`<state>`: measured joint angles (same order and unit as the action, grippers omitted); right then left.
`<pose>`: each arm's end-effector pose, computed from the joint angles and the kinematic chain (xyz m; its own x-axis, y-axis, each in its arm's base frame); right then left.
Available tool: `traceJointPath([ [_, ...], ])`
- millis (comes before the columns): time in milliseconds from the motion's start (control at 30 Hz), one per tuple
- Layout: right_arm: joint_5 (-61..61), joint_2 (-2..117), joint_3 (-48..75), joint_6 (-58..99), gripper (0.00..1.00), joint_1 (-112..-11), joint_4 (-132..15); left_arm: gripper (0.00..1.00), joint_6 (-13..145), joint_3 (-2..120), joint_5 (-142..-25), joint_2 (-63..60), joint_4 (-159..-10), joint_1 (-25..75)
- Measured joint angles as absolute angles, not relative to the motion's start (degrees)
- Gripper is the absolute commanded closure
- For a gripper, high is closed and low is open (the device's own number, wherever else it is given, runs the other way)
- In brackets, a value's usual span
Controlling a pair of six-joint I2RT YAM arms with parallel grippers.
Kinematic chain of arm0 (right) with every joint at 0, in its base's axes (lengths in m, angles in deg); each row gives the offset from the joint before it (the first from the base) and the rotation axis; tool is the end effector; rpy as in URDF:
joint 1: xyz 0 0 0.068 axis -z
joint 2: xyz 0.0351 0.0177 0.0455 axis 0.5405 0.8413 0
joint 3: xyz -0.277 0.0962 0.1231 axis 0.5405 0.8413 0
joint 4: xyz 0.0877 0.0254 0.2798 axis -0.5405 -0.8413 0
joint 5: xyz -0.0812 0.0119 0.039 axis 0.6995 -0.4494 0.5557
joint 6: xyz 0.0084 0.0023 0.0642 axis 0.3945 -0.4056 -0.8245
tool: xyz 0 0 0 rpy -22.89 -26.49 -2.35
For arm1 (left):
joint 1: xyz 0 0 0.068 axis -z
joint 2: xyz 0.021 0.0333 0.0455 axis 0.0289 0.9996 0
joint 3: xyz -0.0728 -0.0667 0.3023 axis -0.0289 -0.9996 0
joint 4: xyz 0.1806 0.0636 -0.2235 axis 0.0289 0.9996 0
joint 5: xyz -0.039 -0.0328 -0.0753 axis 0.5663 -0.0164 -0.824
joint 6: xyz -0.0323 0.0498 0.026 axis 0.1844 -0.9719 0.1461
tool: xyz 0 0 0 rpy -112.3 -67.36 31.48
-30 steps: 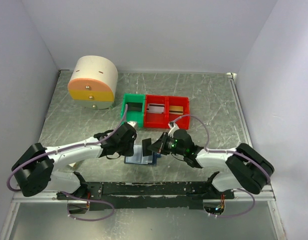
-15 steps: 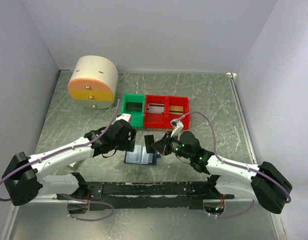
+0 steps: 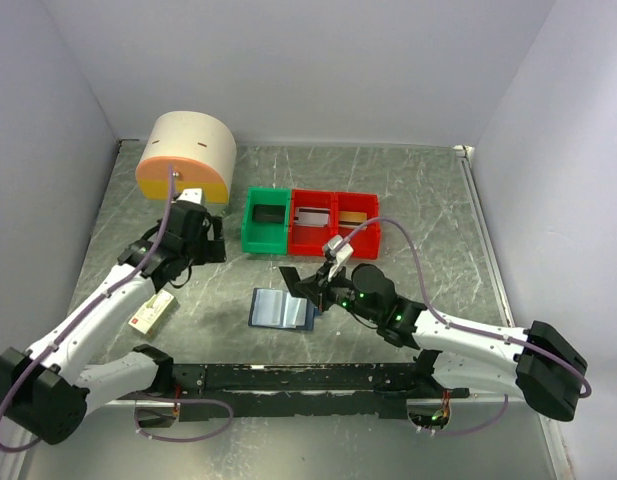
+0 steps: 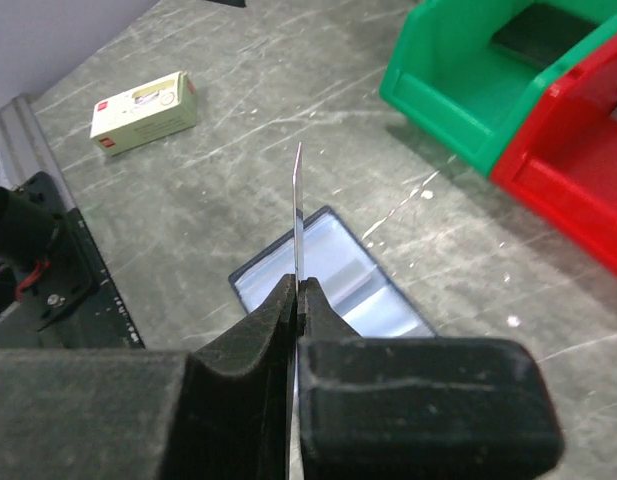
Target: Take the credit cards out of the card holder
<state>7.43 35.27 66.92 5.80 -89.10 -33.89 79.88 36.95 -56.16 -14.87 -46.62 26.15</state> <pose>0.1334 0.2004 0.2342 -0.4128 0.0365 -0.9101 -0.7319 0.5815 0.3553 0.2227 -0.0989 0.3006 -0.6906 -0.0909 -0.7175 -0.0527 0.9958 -0.0754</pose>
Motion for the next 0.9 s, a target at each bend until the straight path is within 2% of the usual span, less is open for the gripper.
traceJointPath([
  [333, 13.7, 38.7, 59.5, 22.3, 1.00, -89.3, -37.2, 0.00, 77.9, 33.7, -54.5, -23.6, -47.2, 22.9],
  [900, 23.6, 59.7, 38.0, 38.8, 1.00, -89.3, -44.4, 0.00, 77.8, 33.7, -49.3, -27.5, -47.0, 22.9],
])
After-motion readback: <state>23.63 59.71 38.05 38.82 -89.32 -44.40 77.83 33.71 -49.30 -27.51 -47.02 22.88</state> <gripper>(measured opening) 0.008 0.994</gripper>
